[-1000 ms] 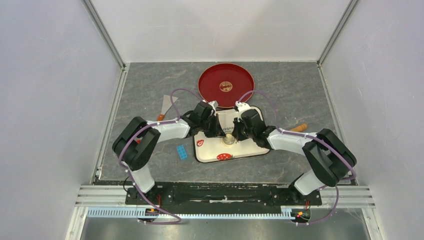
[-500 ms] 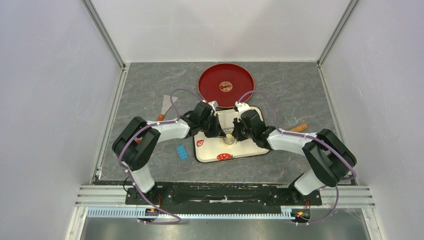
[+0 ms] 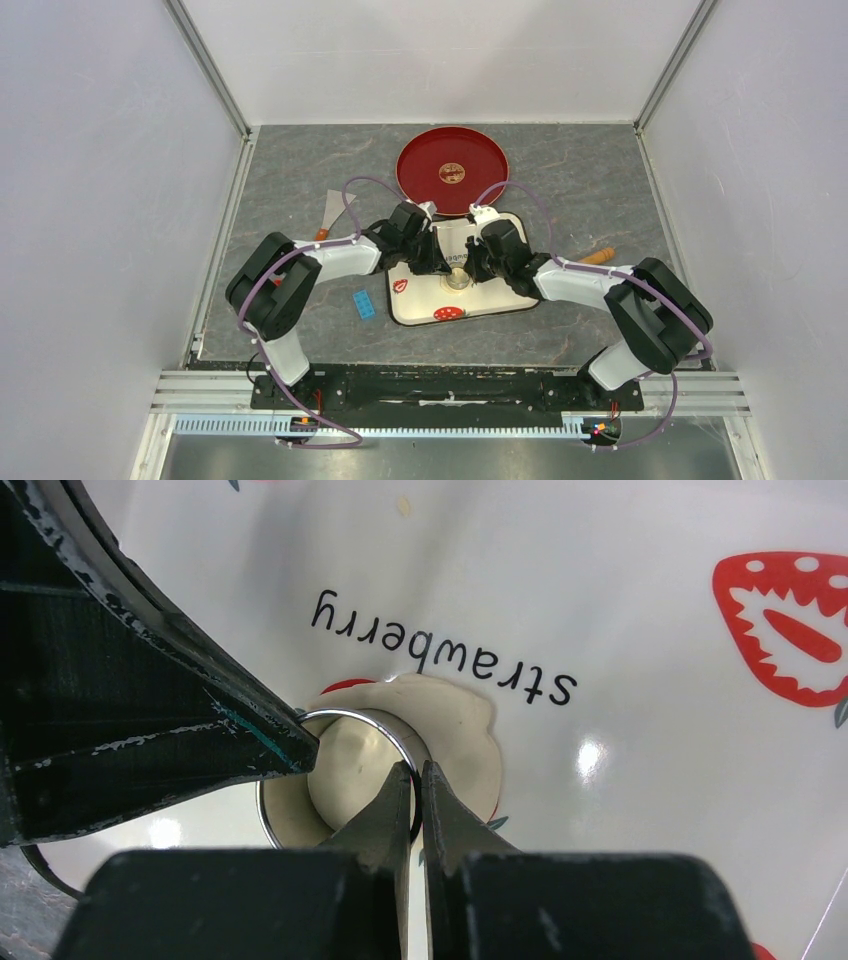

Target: Roll out the dumpling wrappers from the dough

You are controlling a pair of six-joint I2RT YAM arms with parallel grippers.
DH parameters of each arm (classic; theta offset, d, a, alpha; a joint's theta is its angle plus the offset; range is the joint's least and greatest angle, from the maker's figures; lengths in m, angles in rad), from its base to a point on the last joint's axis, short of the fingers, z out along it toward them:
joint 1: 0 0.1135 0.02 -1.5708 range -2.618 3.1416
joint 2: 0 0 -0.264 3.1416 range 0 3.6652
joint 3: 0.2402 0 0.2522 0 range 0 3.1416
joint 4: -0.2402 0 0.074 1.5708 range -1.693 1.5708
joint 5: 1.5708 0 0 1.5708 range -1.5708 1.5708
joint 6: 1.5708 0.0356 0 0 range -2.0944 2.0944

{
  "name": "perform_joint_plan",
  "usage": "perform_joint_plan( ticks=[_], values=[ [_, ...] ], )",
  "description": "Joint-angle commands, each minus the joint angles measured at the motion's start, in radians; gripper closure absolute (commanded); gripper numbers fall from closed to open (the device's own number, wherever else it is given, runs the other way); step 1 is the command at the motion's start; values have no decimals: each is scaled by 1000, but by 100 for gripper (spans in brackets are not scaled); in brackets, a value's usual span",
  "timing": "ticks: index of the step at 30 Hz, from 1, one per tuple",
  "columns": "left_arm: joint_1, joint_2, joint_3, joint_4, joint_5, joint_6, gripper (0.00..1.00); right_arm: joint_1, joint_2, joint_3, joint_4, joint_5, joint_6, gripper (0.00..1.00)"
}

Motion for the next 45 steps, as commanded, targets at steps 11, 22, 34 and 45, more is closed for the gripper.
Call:
perform_joint_plan(
  ticks=[11,22,34,45],
  values=[
    [-2,160,54,-432,-215,39,98,75,123,-129,-285,-165,-17,100],
    [-10,165,69,-474,-228,50,98,82,126,-134,-282,-171,-13,100],
    [-11,153,98,-497,-204,84,98,82,94,-53,-348,-165,-37,100],
    [-11,103,166,-567,-215,103,98,82,24,94,-453,-161,-65,85]
  ],
)
